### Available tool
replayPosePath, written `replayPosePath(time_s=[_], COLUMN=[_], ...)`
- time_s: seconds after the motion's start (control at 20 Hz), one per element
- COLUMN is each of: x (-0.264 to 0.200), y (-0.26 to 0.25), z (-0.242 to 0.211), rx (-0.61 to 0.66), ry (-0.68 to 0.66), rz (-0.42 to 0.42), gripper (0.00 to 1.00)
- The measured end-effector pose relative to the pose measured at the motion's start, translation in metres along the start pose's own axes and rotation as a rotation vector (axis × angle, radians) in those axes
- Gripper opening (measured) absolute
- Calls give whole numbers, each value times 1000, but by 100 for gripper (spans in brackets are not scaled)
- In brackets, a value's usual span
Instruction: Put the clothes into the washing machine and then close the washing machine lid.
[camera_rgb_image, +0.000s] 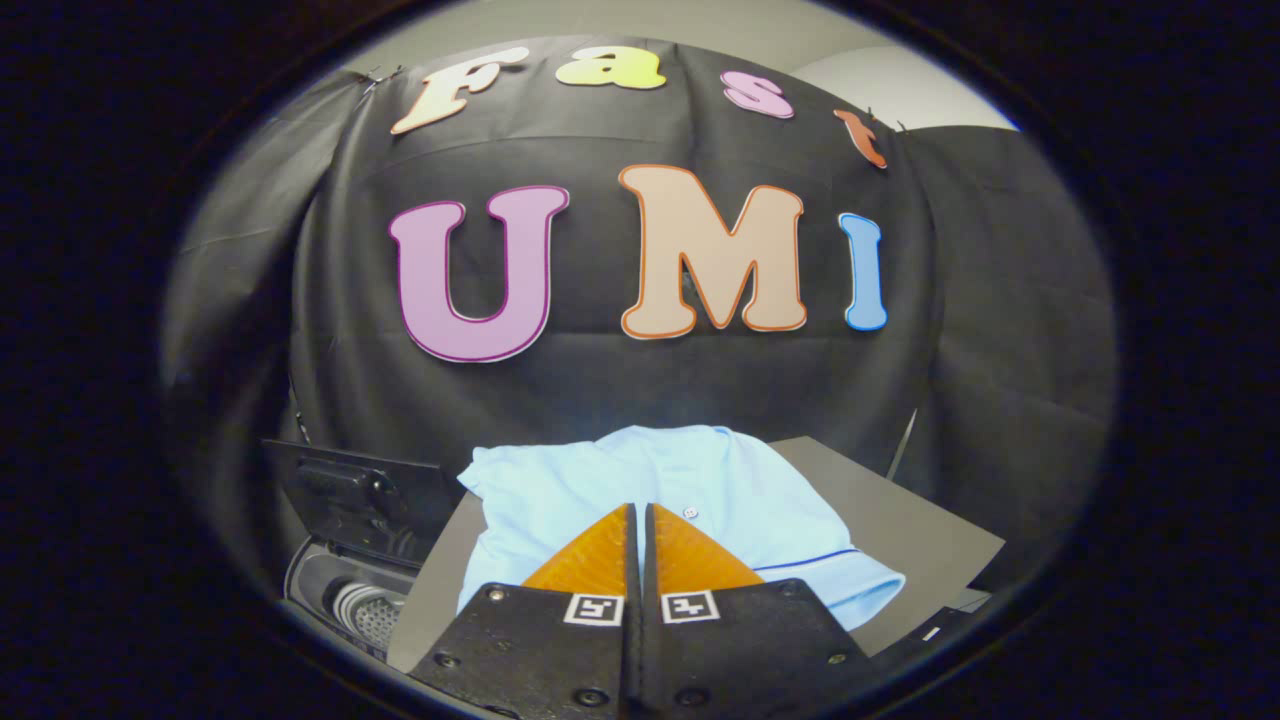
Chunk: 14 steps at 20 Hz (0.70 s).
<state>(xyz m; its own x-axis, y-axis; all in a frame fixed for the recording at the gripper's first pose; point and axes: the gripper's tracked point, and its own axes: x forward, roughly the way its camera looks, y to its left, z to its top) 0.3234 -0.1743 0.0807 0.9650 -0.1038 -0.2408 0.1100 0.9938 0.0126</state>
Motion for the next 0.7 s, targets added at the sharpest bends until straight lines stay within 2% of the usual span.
replayPosePath(time_s=[0.15, 0.25, 0.4, 0.5, 0.6, 0.7], x=[1, 4, 10, 18, 22, 29], y=[-4, -6, 10, 4, 1, 0], z=[-4, -4, 0, -5, -12, -21], rx=[-14, -19, 1, -8, -29, -79], ry=[67, 92, 125, 178, 227, 249], rz=[-42, -65, -12, -58, -99, -100], gripper=[0, 11, 31, 31, 64, 97])
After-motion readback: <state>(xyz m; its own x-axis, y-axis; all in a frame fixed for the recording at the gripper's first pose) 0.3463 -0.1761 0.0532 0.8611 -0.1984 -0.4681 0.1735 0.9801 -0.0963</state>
